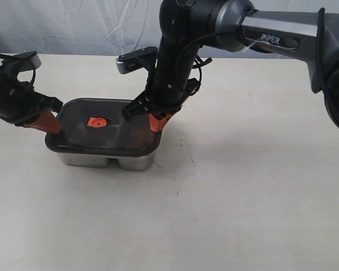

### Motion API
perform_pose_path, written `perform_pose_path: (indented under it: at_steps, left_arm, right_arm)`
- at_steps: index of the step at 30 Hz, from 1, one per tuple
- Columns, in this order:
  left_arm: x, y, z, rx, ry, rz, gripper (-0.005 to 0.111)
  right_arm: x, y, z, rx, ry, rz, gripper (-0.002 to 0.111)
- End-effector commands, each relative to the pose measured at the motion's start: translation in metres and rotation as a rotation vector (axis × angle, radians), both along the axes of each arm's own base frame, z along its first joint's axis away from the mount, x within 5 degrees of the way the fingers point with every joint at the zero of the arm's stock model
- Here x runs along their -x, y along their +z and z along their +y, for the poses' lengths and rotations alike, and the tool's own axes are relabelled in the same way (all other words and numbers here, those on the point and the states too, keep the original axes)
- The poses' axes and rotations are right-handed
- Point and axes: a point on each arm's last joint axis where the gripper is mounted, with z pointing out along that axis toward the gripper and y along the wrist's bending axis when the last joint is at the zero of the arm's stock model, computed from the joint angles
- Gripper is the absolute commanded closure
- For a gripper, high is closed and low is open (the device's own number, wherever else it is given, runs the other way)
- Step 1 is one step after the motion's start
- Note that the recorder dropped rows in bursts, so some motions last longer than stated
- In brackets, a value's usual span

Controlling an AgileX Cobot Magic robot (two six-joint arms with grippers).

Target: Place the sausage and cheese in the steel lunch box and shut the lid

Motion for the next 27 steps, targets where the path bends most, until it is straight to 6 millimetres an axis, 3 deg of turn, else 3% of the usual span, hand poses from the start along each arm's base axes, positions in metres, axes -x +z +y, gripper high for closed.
perform_pose_path:
  at_steps: [1,13,27]
  left_arm:
    - [-0.001,-0.008,0.0,-0.012,0.0,0.015,0.107]
    - [-0.003,-0.008,0.0,-0.008,0.022,0.002,0.107]
    - [-0.004,-0.045,0.002,-0.025,0.05,0.143,0.107]
  right_arm:
    - [-0.003,-0.021,0.0,0.035,0.006,0.03,0.109]
    - [0.0,-0.056,0.002,0.082,0.0,0.13,0.109]
    - [0.001,-0.059,0.003,0.076,-0.004,0.151,0.109]
